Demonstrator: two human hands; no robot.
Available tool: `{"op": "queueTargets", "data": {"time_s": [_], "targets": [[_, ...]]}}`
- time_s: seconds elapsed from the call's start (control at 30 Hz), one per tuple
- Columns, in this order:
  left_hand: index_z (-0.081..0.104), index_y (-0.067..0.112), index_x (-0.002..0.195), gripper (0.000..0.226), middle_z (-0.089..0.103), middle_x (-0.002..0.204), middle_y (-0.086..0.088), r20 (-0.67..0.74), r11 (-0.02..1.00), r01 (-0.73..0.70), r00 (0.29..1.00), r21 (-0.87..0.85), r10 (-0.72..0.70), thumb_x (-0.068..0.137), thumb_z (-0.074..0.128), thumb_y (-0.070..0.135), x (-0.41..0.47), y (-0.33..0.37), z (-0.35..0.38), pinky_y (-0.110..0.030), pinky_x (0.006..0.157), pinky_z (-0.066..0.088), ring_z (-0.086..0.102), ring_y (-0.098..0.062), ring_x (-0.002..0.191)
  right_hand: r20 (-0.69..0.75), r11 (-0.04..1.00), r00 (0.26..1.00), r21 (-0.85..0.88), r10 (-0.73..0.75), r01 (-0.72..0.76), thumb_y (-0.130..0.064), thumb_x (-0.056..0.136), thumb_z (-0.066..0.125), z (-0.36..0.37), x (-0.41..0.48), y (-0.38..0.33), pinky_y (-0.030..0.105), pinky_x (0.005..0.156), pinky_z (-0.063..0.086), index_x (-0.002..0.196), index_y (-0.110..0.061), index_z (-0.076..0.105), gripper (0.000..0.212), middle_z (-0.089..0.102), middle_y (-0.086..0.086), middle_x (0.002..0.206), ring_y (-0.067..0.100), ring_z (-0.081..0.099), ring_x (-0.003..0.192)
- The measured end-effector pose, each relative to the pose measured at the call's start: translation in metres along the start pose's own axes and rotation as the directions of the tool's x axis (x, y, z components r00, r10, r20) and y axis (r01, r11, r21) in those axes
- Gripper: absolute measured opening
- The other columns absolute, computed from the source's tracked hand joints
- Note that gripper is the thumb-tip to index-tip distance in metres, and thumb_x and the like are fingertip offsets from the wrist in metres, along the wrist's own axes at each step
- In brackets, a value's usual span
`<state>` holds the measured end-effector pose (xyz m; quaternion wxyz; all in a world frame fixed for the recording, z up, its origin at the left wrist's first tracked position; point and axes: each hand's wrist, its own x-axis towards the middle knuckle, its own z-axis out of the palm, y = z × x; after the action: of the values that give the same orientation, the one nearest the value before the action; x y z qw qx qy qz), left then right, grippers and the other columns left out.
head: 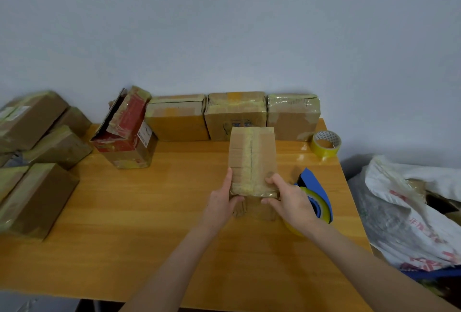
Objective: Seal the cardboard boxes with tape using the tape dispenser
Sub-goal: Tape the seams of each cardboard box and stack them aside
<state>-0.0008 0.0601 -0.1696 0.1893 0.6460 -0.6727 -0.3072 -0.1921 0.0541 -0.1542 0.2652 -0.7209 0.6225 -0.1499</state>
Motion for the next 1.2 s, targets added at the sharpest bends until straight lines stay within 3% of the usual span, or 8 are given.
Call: {"op": "queueTargets", "data": {"time_s": [0.1,0.23,0.4,0.53,0.7,0.9,1.03,1.2], "targets": [[-0.006,0.023,0.153,0.088,0.052,0.133,-0.002,0.053,0.996,0.064,0.997,-0.060,-0.061,0.093,0.054,0.047,0.001,0.011,-0.006,-0.017,0.076,0.042,0.054,-0.010,0.095,0.047,0.999,0.998,0.022,0.028,-0.029,-0.052,0.082,0.069,-0.008,0.006,-0.002,0.023,0.059,0.045,0.121,-0.027,0.046,0.051,0.063,-0.008,0.100,0.016,0.063,0.083],[-0.005,0.023,0.154,0.086,0.060,0.122,-0.009,0.008,0.992,0.121,0.993,-0.038,-0.121,0.094,0.052,0.046,0.007,0.016,-0.005,-0.022,0.070,0.044,0.054,-0.014,0.086,0.004,0.999,1.000,-0.049,0.010,-0.010,-0.054,0.089,0.058,-0.006,0.009,-0.003,0.029,0.059,0.044,0.122,-0.026,0.046,0.045,0.065,-0.005,0.091,0.020,0.061,0.075],[-0.005,0.021,0.154,0.077,0.053,0.134,-0.008,0.036,0.982,0.152,0.988,-0.113,-0.148,0.098,0.044,0.043,0.001,0.019,-0.008,-0.032,0.095,0.048,0.057,-0.023,0.113,0.032,0.999,0.999,-0.037,0.025,-0.024,-0.054,0.096,0.043,-0.007,0.006,0.003,0.029,0.054,0.045,0.131,-0.031,0.044,0.042,0.066,-0.006,0.083,0.015,0.059,0.063],[-0.007,0.017,0.154,0.102,0.028,0.155,-0.005,-0.019,0.955,0.190,0.980,-0.229,-0.200,0.087,0.063,0.048,0.014,0.033,-0.004,-0.040,0.109,0.039,0.036,-0.022,0.137,0.012,0.990,0.991,0.053,0.134,-0.134,-0.070,0.083,0.050,-0.009,0.017,-0.003,0.037,0.074,0.056,0.151,-0.027,0.013,0.089,0.057,0.003,0.132,0.022,0.064,0.100],[-0.006,0.015,0.154,0.086,0.028,0.156,-0.004,-0.006,0.941,0.218,0.974,-0.258,-0.227,0.096,0.053,0.038,0.015,0.035,0.003,-0.041,0.111,0.035,0.033,-0.022,0.139,0.124,0.970,0.978,0.154,0.169,-0.187,-0.060,0.094,0.043,0.005,0.015,-0.003,0.042,0.078,0.057,0.150,-0.030,-0.021,0.091,0.055,0.009,0.136,0.025,0.064,0.098],[0.010,0.015,0.154,0.071,0.030,0.155,-0.006,0.000,0.828,0.306,0.938,-0.470,-0.346,0.099,0.046,0.041,0.023,0.022,-0.015,-0.037,0.107,0.035,0.035,-0.023,0.138,0.089,0.781,0.929,0.516,0.360,-0.352,-0.059,0.081,0.066,-0.010,0.024,0.009,0.047,0.108,0.040,0.156,-0.018,0.006,0.104,0.033,0.011,0.154,0.029,0.041,0.135],[0.018,0.017,0.153,0.077,0.032,0.153,-0.006,0.052,0.731,0.366,0.909,-0.576,-0.414,0.092,0.062,0.031,0.034,0.020,-0.028,-0.044,0.107,0.039,0.039,-0.026,0.134,0.129,0.639,0.878,0.639,0.460,-0.429,-0.049,0.079,0.074,-0.012,0.029,0.002,0.050,0.108,0.039,0.154,-0.019,0.015,0.099,0.030,0.010,0.155,0.031,0.037,0.137],[0.027,0.020,0.150,0.067,0.043,0.145,-0.003,0.171,0.709,0.388,0.917,-0.589,-0.360,0.092,0.059,0.023,0.039,0.026,-0.033,-0.039,0.097,0.047,0.048,-0.023,0.123,0.059,0.694,0.864,0.571,0.500,-0.440,-0.039,0.081,0.074,-0.004,0.027,-0.019,0.047,0.098,0.047,0.150,-0.018,0.027,0.086,0.046,0.008,0.143,0.029,0.051,0.123]]}}
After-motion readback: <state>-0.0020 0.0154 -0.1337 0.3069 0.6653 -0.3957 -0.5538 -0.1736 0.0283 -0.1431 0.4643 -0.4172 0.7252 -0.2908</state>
